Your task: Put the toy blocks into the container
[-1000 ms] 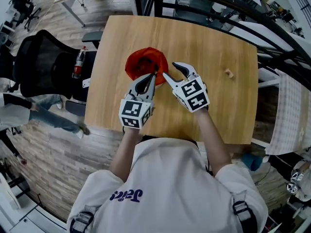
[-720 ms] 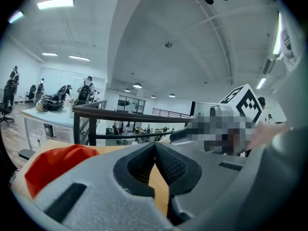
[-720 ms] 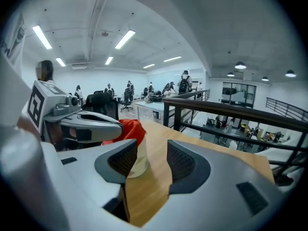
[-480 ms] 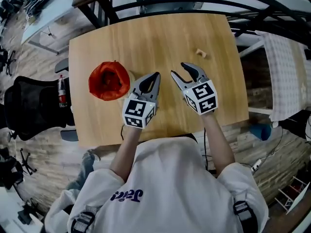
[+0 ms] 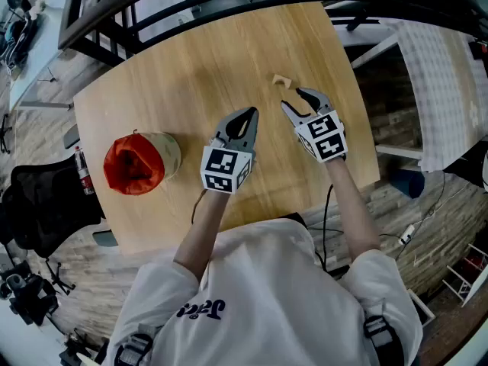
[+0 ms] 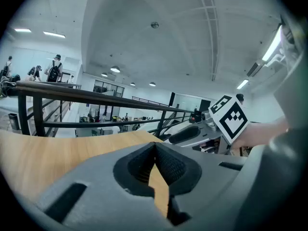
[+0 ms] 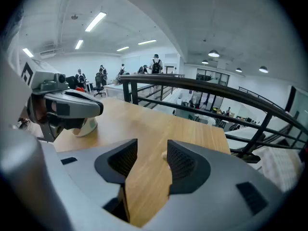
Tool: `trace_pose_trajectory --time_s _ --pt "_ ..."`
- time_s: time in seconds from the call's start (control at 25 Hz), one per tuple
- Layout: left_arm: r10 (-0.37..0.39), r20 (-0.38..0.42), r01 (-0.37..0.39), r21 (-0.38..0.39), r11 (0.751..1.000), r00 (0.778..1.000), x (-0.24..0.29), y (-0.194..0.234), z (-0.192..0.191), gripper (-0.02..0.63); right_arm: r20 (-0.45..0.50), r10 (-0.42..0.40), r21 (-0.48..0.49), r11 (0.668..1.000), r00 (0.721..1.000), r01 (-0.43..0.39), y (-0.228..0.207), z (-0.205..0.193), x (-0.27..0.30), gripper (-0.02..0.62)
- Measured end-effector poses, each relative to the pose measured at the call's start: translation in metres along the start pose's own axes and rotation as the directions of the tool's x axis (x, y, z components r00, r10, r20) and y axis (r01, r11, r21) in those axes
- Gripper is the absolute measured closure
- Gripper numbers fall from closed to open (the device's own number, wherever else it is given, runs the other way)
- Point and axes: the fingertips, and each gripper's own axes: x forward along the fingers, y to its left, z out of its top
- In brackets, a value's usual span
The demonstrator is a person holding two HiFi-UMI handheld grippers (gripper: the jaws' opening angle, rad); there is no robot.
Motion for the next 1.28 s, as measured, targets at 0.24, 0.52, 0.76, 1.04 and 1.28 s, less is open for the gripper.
trace_pose_trajectory --time_s 0.24,0.52,0.76,1.04,1.28 --pt "-0.028 -0.025 0.027 -0.021 0.999 0.999 0.068 0.008 -0.025 0.595 -0.110 0.045 -0.056 0.997 0.993 -0.052 -0.047 -0.037 0.052 0.402" --pt "0.004 -0.095 -0.008 -0.049 0.999 0.995 0.110 0.042 -0.064 0.595 -0.189 0.105 0.010 0.994 0.976 -0.105 -0.064 -0.079 0.120 0.402" --pt "0.015 -0.124 -0.023 -0.066 0.998 0.992 0.122 0.054 -0.082 0.595 -0.230 0.101 0.037 0.995 0.968 -0.095 -0.070 -0.102 0.148 0.402" --pt "-0.002 -0.132 -0.008 -0.072 0.997 0.991 0.127 0.048 -0.082 0.595 -0.253 0.083 0.059 0.996 0.964 -0.070 -0.077 -0.115 0.153 0.448" --pt "-0.008 -0.110 0.002 -0.059 0.998 0.994 0.121 0.037 -0.070 0.595 -0.229 0.073 0.048 0.997 0.971 -0.064 -0.077 -0.106 0.141 0.453"
